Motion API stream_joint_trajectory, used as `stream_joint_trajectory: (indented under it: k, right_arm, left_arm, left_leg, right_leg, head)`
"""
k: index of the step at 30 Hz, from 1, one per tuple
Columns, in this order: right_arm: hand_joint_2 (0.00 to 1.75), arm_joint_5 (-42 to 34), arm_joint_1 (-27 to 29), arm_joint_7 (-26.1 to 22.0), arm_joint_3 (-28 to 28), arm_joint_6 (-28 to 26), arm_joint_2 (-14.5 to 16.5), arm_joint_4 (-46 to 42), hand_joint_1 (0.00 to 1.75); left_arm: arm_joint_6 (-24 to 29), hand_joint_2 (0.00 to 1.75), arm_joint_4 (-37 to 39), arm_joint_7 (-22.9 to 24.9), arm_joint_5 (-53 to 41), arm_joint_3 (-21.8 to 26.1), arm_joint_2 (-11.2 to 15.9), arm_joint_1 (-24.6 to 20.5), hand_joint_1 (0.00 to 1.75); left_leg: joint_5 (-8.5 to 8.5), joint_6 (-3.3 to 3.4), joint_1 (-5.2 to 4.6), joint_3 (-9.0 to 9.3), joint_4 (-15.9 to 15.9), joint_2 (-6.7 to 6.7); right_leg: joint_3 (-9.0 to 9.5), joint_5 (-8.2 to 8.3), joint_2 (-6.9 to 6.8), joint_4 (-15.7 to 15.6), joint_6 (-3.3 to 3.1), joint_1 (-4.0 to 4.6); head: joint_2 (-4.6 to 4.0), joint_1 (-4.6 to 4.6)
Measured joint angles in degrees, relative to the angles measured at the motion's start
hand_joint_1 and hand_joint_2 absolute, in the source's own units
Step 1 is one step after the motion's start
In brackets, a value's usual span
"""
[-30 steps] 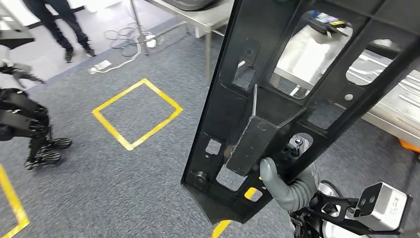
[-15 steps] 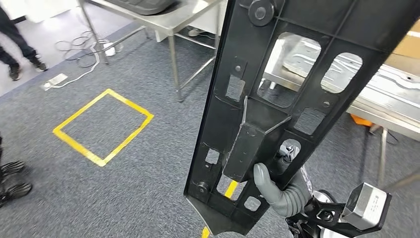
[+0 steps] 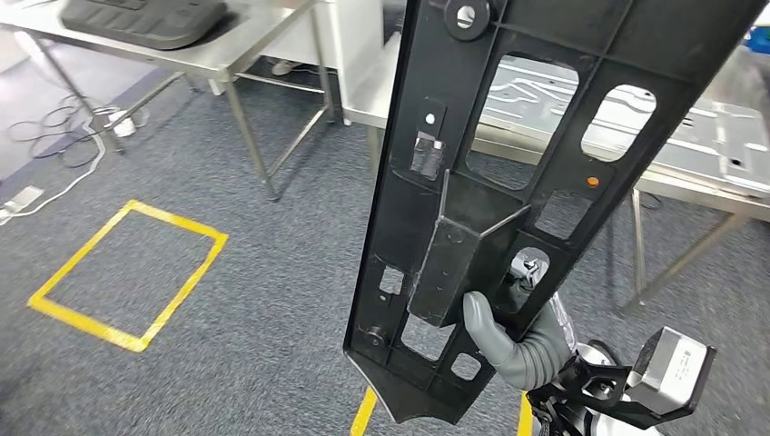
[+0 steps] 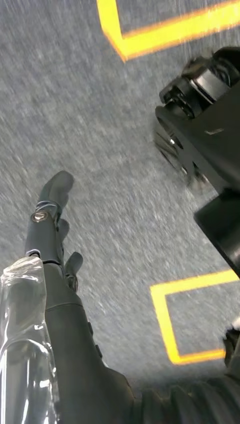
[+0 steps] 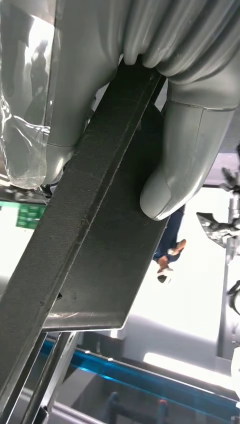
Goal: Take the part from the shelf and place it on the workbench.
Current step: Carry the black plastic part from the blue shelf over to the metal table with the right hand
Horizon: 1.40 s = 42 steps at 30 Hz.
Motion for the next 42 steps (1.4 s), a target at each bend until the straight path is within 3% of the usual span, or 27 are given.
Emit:
stream_joint_trajectory:
  k: [1, 2, 3, 4, 6, 8, 10, 11, 13, 15, 17, 18, 19, 21, 23, 25, 26, 28, 30, 31, 32, 33, 35, 36, 38, 40, 42]
  right_arm:
    - [1.75, 0.0, -0.1, 0.0, 0.1, 0.1, 0.0, 0.0, 1.75]
    - [1.75, 0.0, -0.2, 0.1, 0.2, 0.1, 0.0, 0.0, 1.75]
    - [1.75, 0.0, -0.4, 0.1, 0.2, 0.2, 0.0, 0.0, 1.75]
    - [1.75, 0.0, -0.6, 0.1, 0.3, 0.2, 0.0, 0.0, 1.75]
    - [1.75, 0.0, -1.0, 0.2, 0.4, 0.3, 0.0, 0.0, 1.75]
    - [1.75, 0.0, -1.5, 0.3, 0.5, 0.3, 0.0, 0.0, 1.75]
    - [1.75, 0.0, -1.7, 0.3, 0.5, 0.3, 0.0, 0.0, 1.75]
    - [1.75, 0.0, -1.7, 0.3, 0.6, 0.3, 0.0, 0.0, 1.75]
    - [1.75, 0.0, -1.9, 0.3, 0.6, 0.3, -0.1, 0.0, 1.75]
    - [1.75, 0.0, -2.1, 0.3, 0.6, 0.3, 0.0, -0.1, 1.75]
    - [1.75, 0.0, -2.0, 0.3, 0.6, 0.3, 0.0, 0.0, 1.75]
    - [1.75, 0.0, -2.0, 0.3, 0.6, 0.3, 0.0, 0.0, 1.75]
    - [1.75, 0.0, -2.0, 0.3, 0.6, 0.3, 0.0, 0.0, 1.75]
    - [1.75, 0.0, -2.2, 0.3, 0.6, 0.3, 0.0, 0.0, 1.75]
    - [1.75, 0.0, -2.5, 0.3, 0.6, 0.3, 0.0, 0.0, 1.75]
    - [1.75, 0.0, -2.7, 0.3, 0.6, 0.3, 0.0, -0.1, 1.75]
    - [1.75, 0.0, -2.7, 0.3, 0.6, 0.3, 0.0, -0.1, 1.75]
    - [1.75, 0.2, -2.9, 0.4, 0.6, 0.3, 0.0, -0.2, 1.75]
    - [1.75, 0.3, -2.9, 0.7, 0.6, 0.2, 0.0, -0.3, 1.75]
    - [1.75, 0.4, -2.9, 0.9, 0.6, 0.2, 0.0, -0.3, 1.75]
    - [1.75, 0.4, -2.9, 1.0, 0.6, 0.1, 0.0, -0.3, 1.75]
    - [1.75, 0.4, -2.9, 1.1, 0.7, 0.1, 0.0, -0.3, 1.75]
    - [1.75, 0.3, -3.0, 1.0, 0.8, 0.1, 0.0, -0.3, 1.75]
    - [1.75, 0.2, -3.0, 0.9, 0.9, 0.2, 0.0, -0.3, 1.75]
    - [1.75, 0.1, -3.3, 0.7, 1.1, 0.3, 0.0, -0.3, 1.75]
    - [1.75, 0.1, -3.5, 0.5, 1.4, 0.5, 0.0, -0.2, 1.75]
    - [1.75, 0.5, -3.5, 0.2, 1.5, 0.5, 0.0, -0.1, 1.75]
  left_arm:
    - [0.3, 1.75, 0.0, -0.3, 0.1, 0.0, 0.0, -0.2, 0.0]
    - [0.5, 1.75, 0.0, -0.6, 0.3, 0.0, -0.1, -0.3, 0.0]
    - [0.7, 1.75, 0.0, -0.8, 0.4, 0.1, -0.1, -0.2, 0.0]
    - [0.8, 1.75, 0.0, -0.9, 0.4, 0.1, -0.1, 0.0, 0.0]
    - [1.0, 1.75, 0.0, -1.1, 0.5, 0.1, 0.0, 0.3, 0.0]
    - [1.1, 1.75, 0.0, -1.3, 0.6, 0.1, 0.0, 0.5, 0.0]
    - [1.1, 1.75, 0.0, -1.3, 0.6, 0.1, -0.2, 0.5, 0.0]
    - [1.1, 1.75, 0.0, -1.3, 0.6, 0.1, -0.3, 0.4, 0.0]
    - [1.1, 1.75, 0.0, -1.3, 0.6, 0.1, -0.4, 0.4, 0.0]
    - [1.2, 1.75, 0.0, -1.3, 0.6, 0.1, -0.3, 0.6, 0.0]
    - [1.2, 1.75, 0.0, -1.3, 0.6, 0.1, -0.3, 0.8, 0.0]
    - [1.2, 1.75, 0.0, -1.3, 0.6, 0.1, -0.3, 0.8, 0.0]
    - [1.2, 1.75, 0.0, -1.3, 0.6, 0.1, -0.3, 0.8, 0.0]
    - [1.1, 1.75, 0.0, -1.2, 0.6, 0.1, -0.3, 0.9, 0.0]
    - [0.9, 1.75, 0.0, -0.9, 0.6, 0.1, -0.3, 0.9, 0.0]
    - [0.4, 1.75, 0.0, -0.4, 0.6, 0.0, -0.3, 0.9, 0.0]
    - [0.2, 1.75, 0.0, -0.1, 0.6, 0.0, -0.3, 0.9, 0.0]
    - [-0.1, 1.75, 0.0, 0.6, 0.7, 0.1, -0.3, 0.8, 0.0]
    - [-0.3, 1.75, 0.0, 0.9, 1.0, 0.1, -0.3, 0.4, 0.0]
    - [-0.4, 1.75, 0.0, 1.1, 1.2, 0.2, -0.4, 0.1, 0.0]
    - [-0.5, 1.75, 0.0, 1.1, 1.3, 0.2, -0.4, -0.1, 0.0]
    - [-0.5, 1.75, 0.0, 1.2, 1.4, 0.2, -0.4, -0.2, 0.0]
    - [-0.6, 1.75, 0.0, 1.2, 1.4, 0.2, -0.3, 0.0, 0.0]
    - [-0.6, 1.75, 0.0, 1.2, 1.4, 0.2, -0.3, 0.1, 0.0]
    - [-0.6, 1.75, 0.0, 1.0, 1.3, 0.2, -0.3, 0.3, 0.0]
    - [-0.3, 1.75, 0.0, 0.4, 1.2, 0.2, -0.4, 0.4, 0.0]
    - [0.3, 1.75, 0.0, -0.2, 1.1, 0.1, -0.4, 0.4, 0.0]
  left_leg:
    - [-0.87, -0.02, -0.01, -1.58, 3.1, -0.18]
    - [-0.61, 0.03, -0.01, -2.23, 4.2, -0.27]
    - [0.79, 0.18, -0.01, -1.81, 2.9, -0.41]
    - [2.97, 0.38, 0.01, -0.52, -0.3, -0.87]
    - [6.89, 0.81, 0.16, 2.55, -8.3, -3.42]
    - [7.95, 1.28, 0.21, 3.89, -12.3, -5.14]
    - [7.94, 1.98, 0.16, 4.11, -12.8, -4.18]
    - [8.08, 2.35, 0.18, 4.29, -13.0, -3.56]
    - [8.33, 3.04, 0.33, 4.61, -13.4, -2.23]
    - [8.24, 3.37, 0.17, 4.67, -13.4, -0.78]
    - [8.06, 3.38, 0.12, 4.71, -13.4, 0.73]
    - [7.93, 3.3, 0.13, 4.81, -13.4, 1.43]
    - [7.75, 3.14, 0.16, 5.01, -13.4, 2.09]
    - [7.22, 2.62, -0.03, 5.59, -13.4, 3.23]
    - [6.69, 1.99, -0.45, 6.09, -13.4, 4.3]
    - [6.31, 1.39, -0.55, 6.46, -13.6, 5.58]
    - [5.97, 1.02, -0.39, 6.53, -13.4, 5.52]
    - [3.91, 0.36, -0.11, 5.23, -10.1, 3.34]
    - [0.37, 0.02, 0.0, 1.53, -2.4, 0.62]
    - [-0.85, -0.03, 0.0, -0.36, 1.4, 0.14]
    - [-1.11, -0.02, -0.01, -1.5, 3.6, -0.05]
    - [-0.27, 0.07, -0.01, -1.66, 3.6, -0.18]
    - [4.1, 0.51, -0.01, 0.97, -3.1, -1.47]
    - [5.92, 0.87, 0.05, 2.56, -7.1, -3.1]
    - [7.56, 1.42, 0.08, 4.44, -12.4, -5.74]
    - [7.42, 1.86, -0.06, 4.68, -13.3, -5.61]
    - [7.83, 2.53, 0.05, 5.25, -13.9, -4.51]
  right_leg:
    - [0.01, 0.0, 0.72, 0.0, -0.05, 0.07]
    - [0.05, 0.0, 1.51, 0.0, -0.06, 0.12]
    - [0.11, 0.0, 2.39, 0.0, -0.05, 0.15]
    - [0.18, 0.02, 3.3, 0.0, -0.02, 0.15]
    - [0.03, 0.08, 4.95, 0.2, 0.22, 0.25]
    - [-0.47, 0.3, 6.32, 0.3, 0.77, 0.32]
    - [-0.89, 0.5, 7.46, 0.3, 1.44, 0.19]
    - [-1.14, 0.27, 6.88, 0.6, 1.73, 0.24]
    - [-2.84, -1.84, 3.75, 4.3, 2.25, 0.35]
    - [-6.74, -5.51, 0.88, 12.2, 2.72, 0.16]
    - [-9.67, -7.03, 0.34, 17.8, 3.04, -0.22]
    - [-9.43, -6.1, 0.16, 17.2, 3.15, -0.34]
    - [-7.91, -4.32, -0.4, 14.3, 3.21, -0.41]
    - [-3.24, -0.79, -3.18, 5.7, 3.09, -0.23]
    - [-0.81, 0.22, -4.75, 1.0, 2.42, 0.09]
    - [-0.89, 0.04, -3.47, 0.7, 1.54, 0.26]
    - [-0.91, 0.06, -2.8, 0.6, 1.21, 0.19]
    - [-0.86, 0.19, -1.49, 0.5, 0.57, -0.09]
    - [-0.85, 0.2, -0.26, 0.5, 0.21, -0.2]
    - [-0.85, 0.21, 0.47, 0.5, 0.12, -0.16]
    - [-0.82, 0.2, 1.27, 0.5, 0.1, -0.12]
    - [-0.75, 0.2, 2.09, 0.5, 0.1, -0.09]
    - [-0.58, 0.21, 3.8, 0.5, 0.14, -0.1]
    - [-0.62, 0.28, 4.56, 0.5, 0.26, -0.08]
    - [-1.15, 0.59, 5.95, 0.6, 0.78, -0.25]
    - [-1.66, 1.03, 7.21, 0.4, 1.55, -0.55]
    - [-2.06, 0.62, 5.77, 1.2, 2.07, -0.51]
  head:
    - [0.0, 0.01]
    - [0.0, 0.01]
    - [0.0, 0.0]
    - [0.0, 0.0]
    - [0.0, 0.02]
    - [0.0, 0.06]
    - [0.0, 0.07]
    - [0.0, 0.09]
    - [0.0, 0.3]
    - [0.0, 0.49]
    - [0.0, 0.48]
    - [0.0, 0.48]
    - [0.0, 0.48]
    - [0.0, 0.49]
    - [0.0, 0.39]
    - [0.0, 0.33]
    - [0.0, 0.35]
    - [0.0, 0.24]
    - [0.0, 0.12]
    - [0.0, 0.12]
    - [0.0, 0.13]
    - [0.0, 0.13]
    - [0.0, 0.12]
    - [0.0, 0.14]
    - [0.0, 0.19]
    - [0.0, 0.19]
    - [0.0, 0.25]
